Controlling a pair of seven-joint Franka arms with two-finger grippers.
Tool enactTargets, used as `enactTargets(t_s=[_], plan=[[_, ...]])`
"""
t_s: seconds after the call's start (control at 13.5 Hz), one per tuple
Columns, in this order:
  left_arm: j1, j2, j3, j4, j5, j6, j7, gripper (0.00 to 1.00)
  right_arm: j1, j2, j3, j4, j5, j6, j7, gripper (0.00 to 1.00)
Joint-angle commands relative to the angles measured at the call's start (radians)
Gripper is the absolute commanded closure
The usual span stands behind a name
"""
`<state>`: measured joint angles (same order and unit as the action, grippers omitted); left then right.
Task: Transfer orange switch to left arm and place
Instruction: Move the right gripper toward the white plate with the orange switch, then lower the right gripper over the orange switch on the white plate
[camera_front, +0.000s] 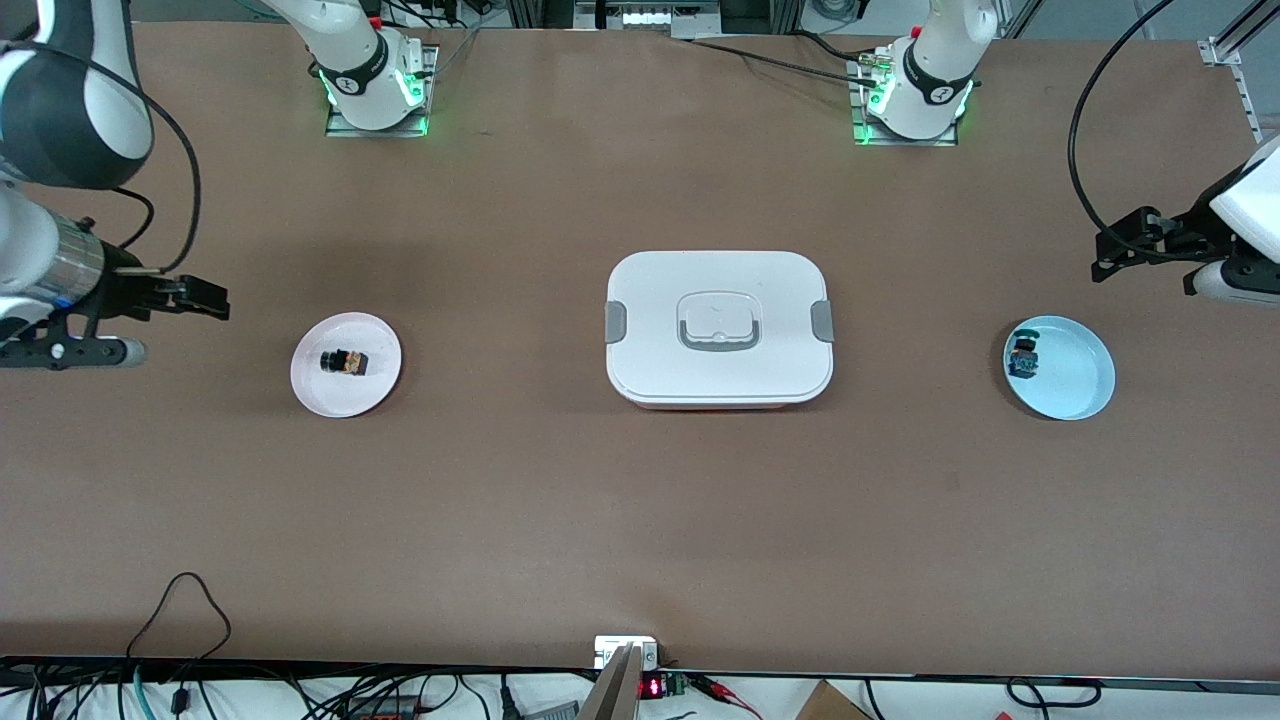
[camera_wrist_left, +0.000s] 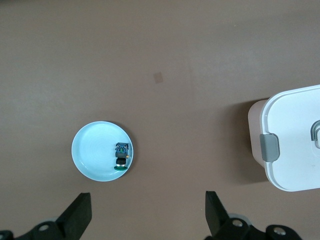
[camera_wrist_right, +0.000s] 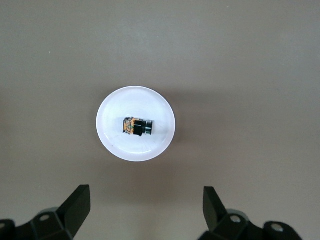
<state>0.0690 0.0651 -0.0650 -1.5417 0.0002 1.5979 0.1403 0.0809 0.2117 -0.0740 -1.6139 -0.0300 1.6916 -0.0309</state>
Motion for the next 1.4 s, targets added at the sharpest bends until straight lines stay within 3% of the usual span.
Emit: enactTargets(t_s=[0.0,0.37,1.11,1.33], plan=[[0.005,0.01,0.002,0.018,-0.005,-0.039,-0.007,0.0,0.016,0.031,0.0,0.003,-0.004,0.029,0.017,0.0],[0.002,0.012,0.001,0.025,-0.005,-0.036,-0.007,0.0,0.019,0.037,0.002,-0.086,0.009,0.134,0.019,0.0],[0.006,0.018,0.002,0.026,-0.003,-0.035,-0.008,0.0,0.028,0.047,0.003,-0.385,0.012,0.489,0.014,0.0],[-0.002,0.025,0.001,0.029,0.027,-0.032,-0.008,0.0,0.031,0.074,0.003,-0.412,0.012,0.517,0.011,0.0]])
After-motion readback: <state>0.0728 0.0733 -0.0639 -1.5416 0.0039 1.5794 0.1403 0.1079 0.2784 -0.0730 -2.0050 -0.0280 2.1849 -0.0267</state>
